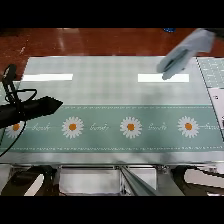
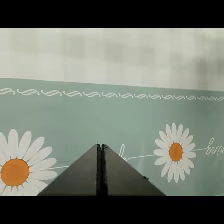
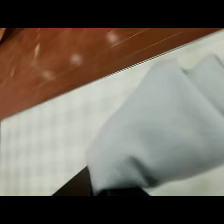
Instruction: Fold the shirts.
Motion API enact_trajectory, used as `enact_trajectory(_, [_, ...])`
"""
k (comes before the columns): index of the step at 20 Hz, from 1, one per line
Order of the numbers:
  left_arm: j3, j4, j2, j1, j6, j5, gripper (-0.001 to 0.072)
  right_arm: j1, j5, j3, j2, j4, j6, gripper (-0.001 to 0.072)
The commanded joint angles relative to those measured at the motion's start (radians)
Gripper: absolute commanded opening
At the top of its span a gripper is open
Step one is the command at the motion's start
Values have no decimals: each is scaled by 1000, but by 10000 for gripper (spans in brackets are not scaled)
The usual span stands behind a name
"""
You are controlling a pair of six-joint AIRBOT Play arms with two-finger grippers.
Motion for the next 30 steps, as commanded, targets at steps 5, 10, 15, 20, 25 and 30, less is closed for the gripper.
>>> enact_trajectory(5, [1, 1, 0, -37, 19, 0, 24, -445, 320, 16, 53, -190, 67, 20])
enact_trajectory(10, [1, 0, 0, -37, 19, 49, 23, -571, 459, 15, 63, -437, 11, 19])
enact_trajectory(15, [1, 1, 0, -37, 19, 48, 23, -765, 460, 14, 99, -620, -18, 20])
enact_trajectory(20, [1, 1, -1, -37, 19, 50, 23, -1052, 460, 12, 97, -568, -6, 20])
enact_trajectory(25, [1, 0, -6, -37, 18, 96, 23, -1246, 460, -70, 80, -509, 10, 416])
enact_trajectory(30, [1, 0, -53, -37, 18, 151, 24, -1299, 443, -82, 62, -349, 34, 404])
